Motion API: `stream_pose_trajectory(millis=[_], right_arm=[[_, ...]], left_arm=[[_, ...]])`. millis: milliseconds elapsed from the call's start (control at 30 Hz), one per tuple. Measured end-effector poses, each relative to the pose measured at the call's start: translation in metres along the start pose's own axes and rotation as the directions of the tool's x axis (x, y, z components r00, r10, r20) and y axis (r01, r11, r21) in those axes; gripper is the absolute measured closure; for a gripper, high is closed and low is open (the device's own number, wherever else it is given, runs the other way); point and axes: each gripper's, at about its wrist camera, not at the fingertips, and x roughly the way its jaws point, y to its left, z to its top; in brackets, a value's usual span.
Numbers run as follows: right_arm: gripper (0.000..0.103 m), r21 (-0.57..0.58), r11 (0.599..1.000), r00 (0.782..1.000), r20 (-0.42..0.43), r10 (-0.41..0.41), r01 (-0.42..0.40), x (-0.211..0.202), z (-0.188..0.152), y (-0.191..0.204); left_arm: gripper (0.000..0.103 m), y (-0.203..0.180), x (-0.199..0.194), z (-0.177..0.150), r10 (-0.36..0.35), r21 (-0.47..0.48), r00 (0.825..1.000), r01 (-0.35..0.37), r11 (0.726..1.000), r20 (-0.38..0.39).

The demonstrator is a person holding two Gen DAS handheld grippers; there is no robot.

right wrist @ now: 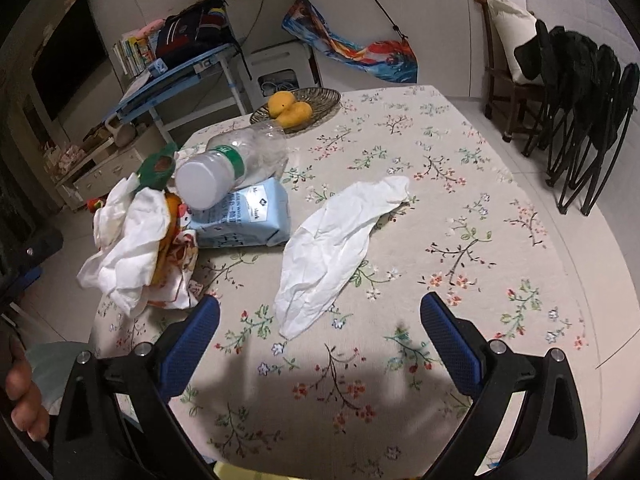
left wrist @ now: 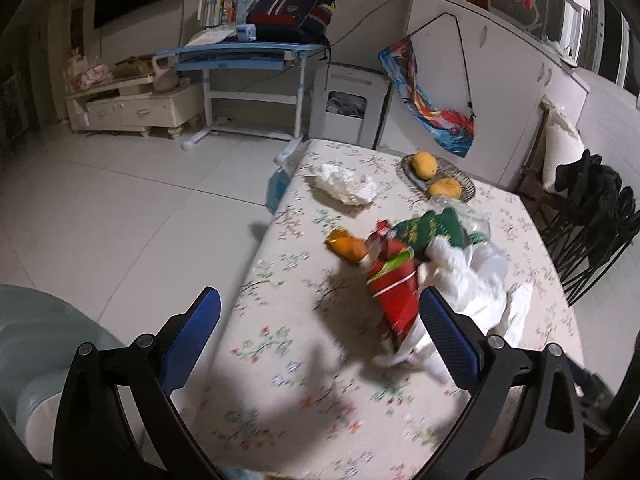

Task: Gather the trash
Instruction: 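Grasp the red snack bag with the left tool while the right tool grasps the white tissue, then carry the red snack bag to the yellow basin and open the left tool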

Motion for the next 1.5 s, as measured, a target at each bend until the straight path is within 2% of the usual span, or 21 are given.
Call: stream_pose_trajectory(millis=[300, 400, 500, 600, 667, 700, 733, 767, 800, 833, 900, 1067, 1133, 1167, 1200, 1267, 1367, 1500], right_arm=[[0.007, 0.045, 0.999, 0.999, -0.020, 0.028, -0.028, 0.019, 0.008, -0.008], [0.011, 0.060, 0.998, 0.999, -0.026, 0.038, -0.037, 0.022, 0.010, -0.012], [0.020, 0.068, 0.996, 0.998, -0.033, 0.054, -0.052, 0.027, 0.013, -0.013], [0.027, 0.075, 0.995, 0.996, -0.045, 0.071, -0.067, 0.033, 0.014, -0.014], [0.032, 0.084, 0.993, 0.995, -0.054, 0.087, -0.083, 0.037, 0.014, -0.016], [0.040, 0.087, 0.992, 0.994, -0.061, 0.094, -0.088, 0.039, 0.014, -0.016], [0.051, 0.090, 0.991, 0.992, -0.066, 0.106, -0.100, 0.039, 0.013, -0.017], [0.058, 0.092, 0.990, 0.991, -0.069, 0.117, -0.110, 0.039, 0.012, -0.017], [0.068, 0.092, 0.988, 0.989, -0.073, 0.129, -0.122, 0.039, 0.011, -0.017], [0.076, 0.091, 0.987, 0.987, -0.072, 0.140, -0.134, 0.039, 0.009, -0.016], [0.087, 0.088, 0.985, 0.986, -0.068, 0.155, -0.149, 0.036, 0.008, -0.016], [0.092, 0.088, 0.980, 0.983, -0.036, 0.181, -0.177, 0.020, 0.005, -0.018], [0.092, 0.086, 0.981, 0.983, -0.026, 0.179, -0.177, 0.015, 0.004, -0.018], [0.092, 0.085, 0.981, 0.984, -0.021, 0.180, -0.177, 0.012, 0.003, -0.019], [0.092, 0.084, 0.980, 0.983, -0.019, 0.181, -0.179, 0.009, 0.002, -0.019], [0.092, 0.084, 0.980, 0.983, -0.015, 0.183, -0.181, 0.006, 0.001, -0.020], [0.092, 0.084, 0.979, 0.982, -0.005, 0.187, -0.186, 0.001, 0.001, -0.019], [0.092, 0.082, 0.978, 0.982, 0.010, 0.191, -0.191, -0.006, 0.000, -0.019]], left_arm=[[0.007, -0.015, 0.038, 0.008, -0.041, -0.013, 0.998, 0.040, 0.999, -0.055], [0.007, -0.011, 0.052, 0.008, -0.053, -0.045, 0.995, 0.049, 0.998, -0.087], [0.010, -0.002, 0.064, 0.010, -0.080, -0.111, 0.991, 0.068, 0.992, -0.110], [0.023, -0.001, 0.074, 0.011, -0.111, -0.117, 0.986, 0.096, 0.988, -0.127], [0.040, -0.006, 0.080, 0.010, -0.135, -0.105, 0.980, 0.120, 0.987, -0.144], [0.046, -0.008, 0.084, 0.010, -0.160, -0.105, 0.974, 0.145, 0.984, -0.159], [0.059, -0.008, 0.086, 0.008, -0.190, -0.109, 0.967, 0.173, 0.979, -0.169], [0.067, -0.008, 0.086, 0.008, -0.207, -0.111, 0.963, 0.190, 0.976, -0.173], [0.069, -0.009, 0.086, 0.007, -0.210, -0.106, 0.963, 0.194, 0.975, -0.171], [0.074, -0.011, 0.084, 0.007, -0.214, -0.085, 0.964, 0.203, 0.976, -0.159], [0.076, -0.012, 0.076, 0.006, -0.221, -0.061, 0.966, 0.214, 0.975, -0.137], [0.078, -0.014, 0.040, 0.003, -0.240, 0.014, 0.971, 0.241, 0.971, -0.017], [0.078, -0.021, 0.018, -0.001, -0.195, 0.100, 0.978, 0.187, 0.977, 0.069], [0.078, -0.028, 0.006, -0.005, -0.153, 0.168, 0.979, 0.130, 0.977, 0.133], [0.078, -0.035, -0.008, -0.009, -0.130, 0.234, 0.972, 0.082, 0.969, 0.197], [0.078, -0.042, -0.028, -0.015, -0.138, 0.295, 0.957, 0.059, 0.954, 0.254], [0.078, -0.042, -0.039, -0.021, -0.149, 0.309, 0.958, 0.069, 0.949, 0.244], [0.078, -0.018, -0.050, -0.020, -0.164, 0.217, 0.963, 0.117, 0.969, 0.213]])
